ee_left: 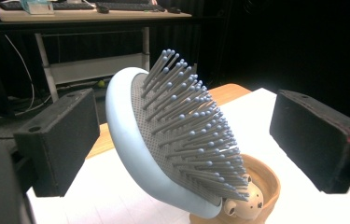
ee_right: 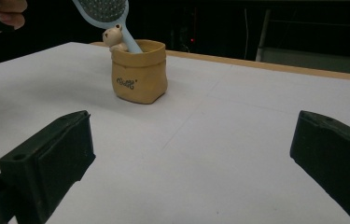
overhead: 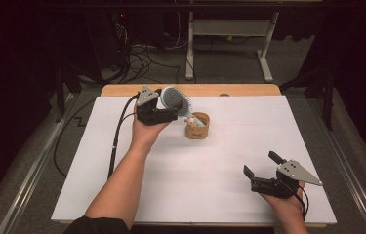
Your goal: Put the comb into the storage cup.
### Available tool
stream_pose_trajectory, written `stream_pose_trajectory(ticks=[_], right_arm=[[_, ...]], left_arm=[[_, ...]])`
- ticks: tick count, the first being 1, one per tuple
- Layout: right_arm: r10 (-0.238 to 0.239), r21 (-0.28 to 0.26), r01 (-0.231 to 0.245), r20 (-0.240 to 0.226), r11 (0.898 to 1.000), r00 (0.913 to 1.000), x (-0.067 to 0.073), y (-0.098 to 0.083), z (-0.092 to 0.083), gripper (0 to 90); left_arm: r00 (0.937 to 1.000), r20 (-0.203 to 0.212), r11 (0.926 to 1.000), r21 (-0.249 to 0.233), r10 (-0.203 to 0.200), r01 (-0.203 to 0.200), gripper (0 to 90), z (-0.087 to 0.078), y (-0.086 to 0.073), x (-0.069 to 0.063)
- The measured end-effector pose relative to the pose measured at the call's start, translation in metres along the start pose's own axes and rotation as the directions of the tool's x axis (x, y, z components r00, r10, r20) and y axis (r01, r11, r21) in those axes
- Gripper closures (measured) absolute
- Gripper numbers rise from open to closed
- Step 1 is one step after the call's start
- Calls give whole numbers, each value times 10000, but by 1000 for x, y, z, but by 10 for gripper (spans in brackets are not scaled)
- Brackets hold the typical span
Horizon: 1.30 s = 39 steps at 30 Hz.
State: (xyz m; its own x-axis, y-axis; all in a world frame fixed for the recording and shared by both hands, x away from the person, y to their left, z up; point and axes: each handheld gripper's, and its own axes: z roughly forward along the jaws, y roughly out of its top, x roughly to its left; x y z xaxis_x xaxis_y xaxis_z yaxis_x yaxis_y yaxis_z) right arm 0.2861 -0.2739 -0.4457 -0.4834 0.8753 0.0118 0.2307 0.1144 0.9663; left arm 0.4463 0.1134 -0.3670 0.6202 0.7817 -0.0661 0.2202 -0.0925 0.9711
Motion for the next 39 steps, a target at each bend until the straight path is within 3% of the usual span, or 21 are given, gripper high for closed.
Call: stream_pose_trajectory(ticks=[7,22,33,39], right_arm=[[-35,-9,35,0,10000,10000,0,0,0,2],[-54,-6,54,41,10000,10000,1,0,0,2],[-81,-9,81,16,10000,10000,2,1,0,2],[-98,-10,98,32,10000,9999,2,1,-1,2]], left_arm=[[10000,17,10000,-38,63,-63,92,-5,3,0],[9999,89,9999,-140,99,-98,92,-21,-11,1],[9993,294,9985,-509,225,-209,94,-43,-29,-5],[9992,395,9968,-798,84,-52,107,-55,-43,-5]])
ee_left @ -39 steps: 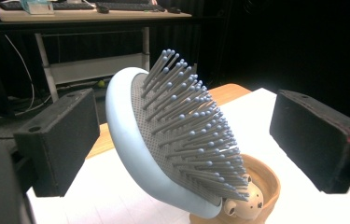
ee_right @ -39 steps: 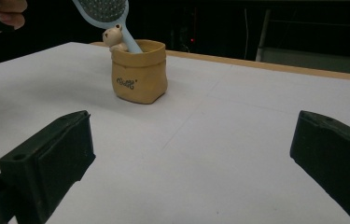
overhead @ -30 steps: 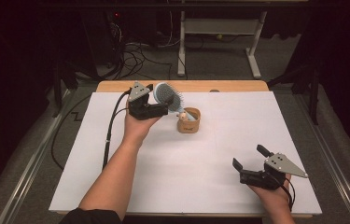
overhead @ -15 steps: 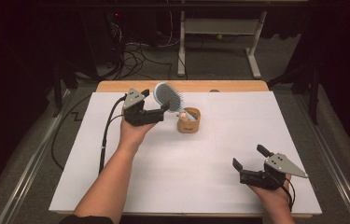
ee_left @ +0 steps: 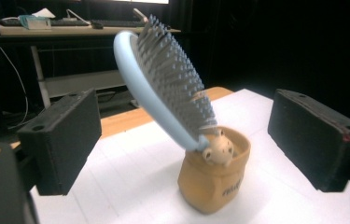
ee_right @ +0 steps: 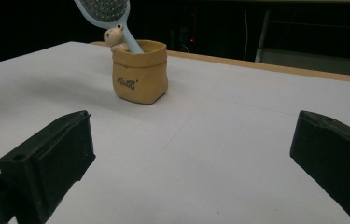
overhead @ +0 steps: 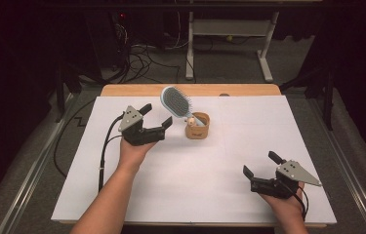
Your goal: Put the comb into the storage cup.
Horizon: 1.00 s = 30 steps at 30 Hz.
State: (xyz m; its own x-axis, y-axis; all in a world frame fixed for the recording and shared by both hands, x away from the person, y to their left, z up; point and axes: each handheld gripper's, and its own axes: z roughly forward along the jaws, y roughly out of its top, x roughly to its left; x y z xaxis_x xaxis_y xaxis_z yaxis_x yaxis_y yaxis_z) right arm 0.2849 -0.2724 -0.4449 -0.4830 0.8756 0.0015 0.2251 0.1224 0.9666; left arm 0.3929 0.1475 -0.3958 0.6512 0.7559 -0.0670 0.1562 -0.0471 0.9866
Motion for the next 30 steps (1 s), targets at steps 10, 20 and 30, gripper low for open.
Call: stream_pose_trajectory(ticks=[10,20,30], right_arm=[[-21,7,21,6,10000,10000,1,0,1,2],[-52,-6,52,17,10000,10000,1,1,0,2],[-45,-24,45,31,10000,10000,1,1,-1,2]], left_arm=[[9999,33,9999,-73,-100,100,84,-22,-16,0],[9999,-96,9999,-128,89,-90,51,-46,-28,-7],[9998,-146,9998,-140,108,-110,36,-69,-38,-8]])
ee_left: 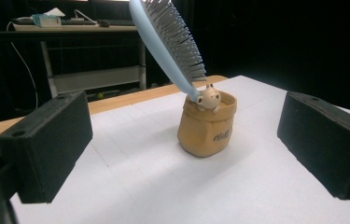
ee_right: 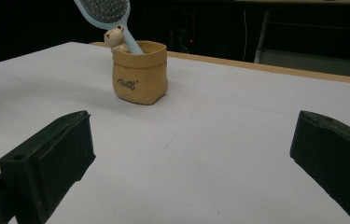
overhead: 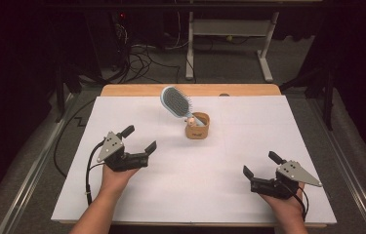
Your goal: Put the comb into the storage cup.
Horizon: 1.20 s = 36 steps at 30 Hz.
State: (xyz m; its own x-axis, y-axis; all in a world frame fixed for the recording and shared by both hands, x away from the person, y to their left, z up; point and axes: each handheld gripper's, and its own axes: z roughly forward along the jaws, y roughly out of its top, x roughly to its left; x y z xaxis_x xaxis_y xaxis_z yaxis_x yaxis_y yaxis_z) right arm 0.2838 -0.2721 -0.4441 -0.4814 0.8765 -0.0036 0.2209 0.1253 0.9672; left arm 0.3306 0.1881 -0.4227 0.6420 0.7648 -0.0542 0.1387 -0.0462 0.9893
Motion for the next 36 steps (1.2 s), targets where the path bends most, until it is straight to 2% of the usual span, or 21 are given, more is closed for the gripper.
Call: stream_pose_trajectory(ticks=[6,13,22,26,30,33,36], right_arm=[[-17,-6,17,6,10000,10000,1,0,0,2],[-3,11,3,18,10000,10000,1,0,0,2],[6,17,-6,40,10000,10000,0,0,-1,2],[-12,4,12,35,10000,10000,0,0,-1,2],[-20,-41,20,0,10000,10000,1,0,-1,2],[-37,-119,37,9,9999,10000,1,0,-1,2],[-32,-132,33,37,9999,10000,1,0,-2,2]], left_arm=[[10000,15,9999,156,-38,37,23,-9,-8,2],[9999,7,9998,117,-146,146,6,-22,-15,4],[9999,105,9996,289,3,-6,0,-29,-24,4],[9999,-84,9996,273,58,-56,0,-35,-25,7],[9996,-268,9991,395,-123,133,0,-37,-28,13],[9998,-145,9987,486,-169,176,0,-38,-29,13],[9999,-96,9984,556,-42,48,0,-39,-29,12]])
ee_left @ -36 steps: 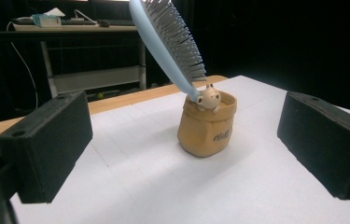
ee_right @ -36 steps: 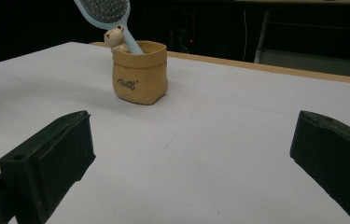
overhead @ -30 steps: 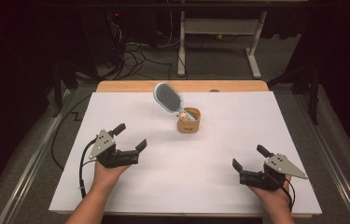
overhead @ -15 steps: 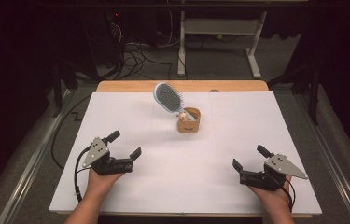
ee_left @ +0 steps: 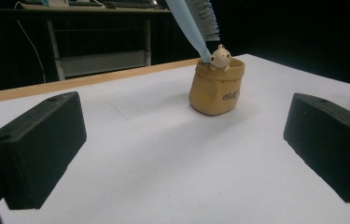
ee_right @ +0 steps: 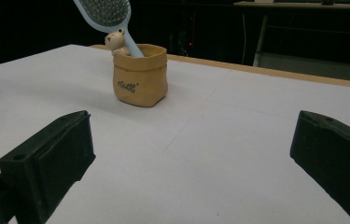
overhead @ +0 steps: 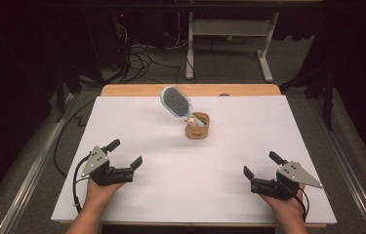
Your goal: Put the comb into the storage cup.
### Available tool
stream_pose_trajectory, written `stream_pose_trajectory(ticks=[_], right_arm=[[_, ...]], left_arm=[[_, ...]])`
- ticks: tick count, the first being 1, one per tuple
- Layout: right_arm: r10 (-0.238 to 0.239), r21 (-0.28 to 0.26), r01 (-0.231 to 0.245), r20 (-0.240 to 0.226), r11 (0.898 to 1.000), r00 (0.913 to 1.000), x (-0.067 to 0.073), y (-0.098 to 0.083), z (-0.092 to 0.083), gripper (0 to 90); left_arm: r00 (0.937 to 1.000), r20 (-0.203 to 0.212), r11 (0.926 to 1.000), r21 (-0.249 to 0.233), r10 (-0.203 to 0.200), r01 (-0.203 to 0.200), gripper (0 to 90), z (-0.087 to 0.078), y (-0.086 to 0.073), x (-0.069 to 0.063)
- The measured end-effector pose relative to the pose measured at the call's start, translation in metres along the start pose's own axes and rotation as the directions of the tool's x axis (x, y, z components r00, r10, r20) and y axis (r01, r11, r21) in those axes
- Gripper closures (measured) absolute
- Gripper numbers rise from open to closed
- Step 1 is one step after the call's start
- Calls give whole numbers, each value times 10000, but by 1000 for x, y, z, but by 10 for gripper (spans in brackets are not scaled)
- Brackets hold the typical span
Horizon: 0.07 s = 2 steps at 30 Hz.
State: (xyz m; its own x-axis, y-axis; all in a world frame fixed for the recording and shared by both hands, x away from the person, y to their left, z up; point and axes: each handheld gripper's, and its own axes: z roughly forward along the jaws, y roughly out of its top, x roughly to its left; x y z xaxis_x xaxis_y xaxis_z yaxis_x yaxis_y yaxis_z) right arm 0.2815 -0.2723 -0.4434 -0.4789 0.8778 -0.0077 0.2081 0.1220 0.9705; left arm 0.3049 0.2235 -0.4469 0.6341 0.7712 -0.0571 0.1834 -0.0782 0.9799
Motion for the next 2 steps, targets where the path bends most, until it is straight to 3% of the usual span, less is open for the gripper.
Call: stream_pose_trajectory(ticks=[2], right_arm=[[3,-13,-3,19,10000,10000,0,0,0,2]], left_arm=[[10000,19,10000,-40,-64,64,0,-2,0,0]])
